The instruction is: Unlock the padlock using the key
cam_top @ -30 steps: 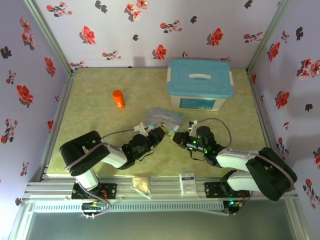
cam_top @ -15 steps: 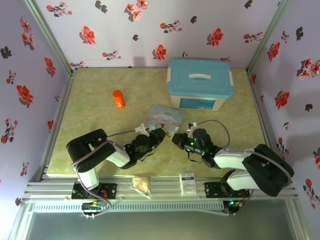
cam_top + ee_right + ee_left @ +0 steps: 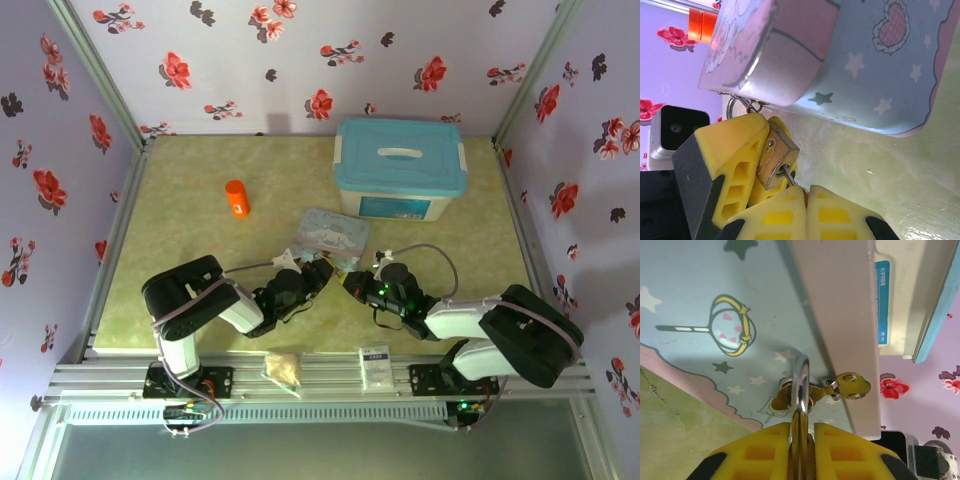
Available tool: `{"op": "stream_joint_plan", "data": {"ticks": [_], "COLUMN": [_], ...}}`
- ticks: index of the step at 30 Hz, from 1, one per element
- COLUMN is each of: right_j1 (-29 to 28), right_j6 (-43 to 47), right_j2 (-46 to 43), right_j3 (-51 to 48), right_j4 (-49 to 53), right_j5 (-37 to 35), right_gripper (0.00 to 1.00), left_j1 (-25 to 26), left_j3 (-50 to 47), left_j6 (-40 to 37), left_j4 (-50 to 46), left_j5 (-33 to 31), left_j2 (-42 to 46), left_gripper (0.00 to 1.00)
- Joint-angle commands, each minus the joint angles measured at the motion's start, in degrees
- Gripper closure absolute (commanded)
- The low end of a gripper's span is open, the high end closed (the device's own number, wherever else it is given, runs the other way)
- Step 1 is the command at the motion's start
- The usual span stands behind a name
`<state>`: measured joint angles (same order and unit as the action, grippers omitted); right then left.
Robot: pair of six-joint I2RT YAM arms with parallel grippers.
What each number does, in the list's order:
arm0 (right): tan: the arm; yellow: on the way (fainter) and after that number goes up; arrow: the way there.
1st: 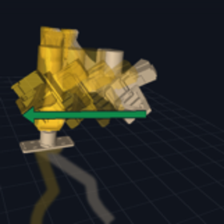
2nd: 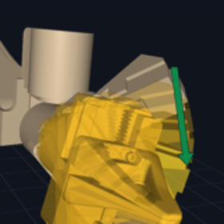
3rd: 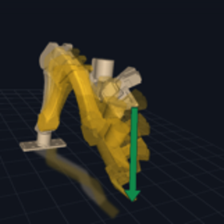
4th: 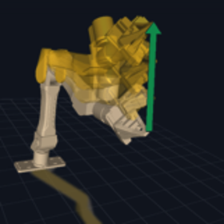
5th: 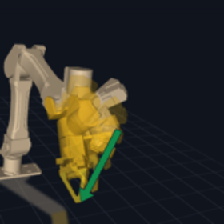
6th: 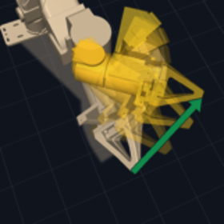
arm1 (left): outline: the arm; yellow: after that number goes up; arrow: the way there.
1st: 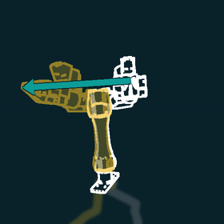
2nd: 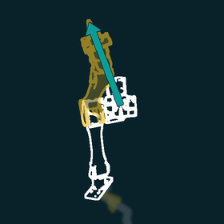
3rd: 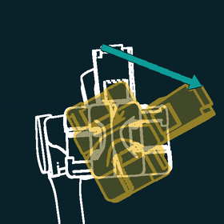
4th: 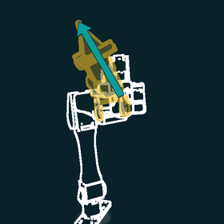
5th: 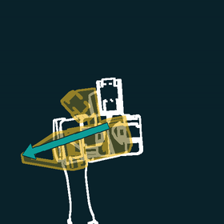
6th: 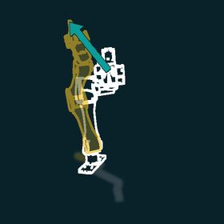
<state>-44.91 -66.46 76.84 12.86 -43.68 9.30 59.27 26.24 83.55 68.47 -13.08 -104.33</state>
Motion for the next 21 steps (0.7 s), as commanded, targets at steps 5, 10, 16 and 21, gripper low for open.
{"op": "stream_joint_plan", "data": {"ticks": [5, 10, 16, 21], "right_j1": [-1.4, -2.6, -1.5, -1.6], "right_j6": [1.3, 1.6, -1.3, -4.1], "right_j2": [2.2, 4.2, 4.5, 4.5], "right_j3": [3.3, 5.2, 2.6, -2.1], "right_j4": [-9.8, -10.7, -13.8, -14.0], "right_j5": [-0.8, -1.3, -0.9, -1.1], "right_gripper": [1.0, 1.0, 1.0, 1.0], "left_j1": [5.3, 5.3, 4.5, 1.6], "left_j3": [3.7, 3.9, 2.5, 0.3], "left_j6": [0.4, 1.1, 1.2, -0.3], "left_j4": [6.1, 6.2, 6.3, 6.2], "left_j5": [13.3, 13.6, 12.7, 12.3], "left_j2": [-1.8, -2.6, -2.9, -0.6], "left_gripper": [1.0, 1.0, 1.0, 1.0]}}
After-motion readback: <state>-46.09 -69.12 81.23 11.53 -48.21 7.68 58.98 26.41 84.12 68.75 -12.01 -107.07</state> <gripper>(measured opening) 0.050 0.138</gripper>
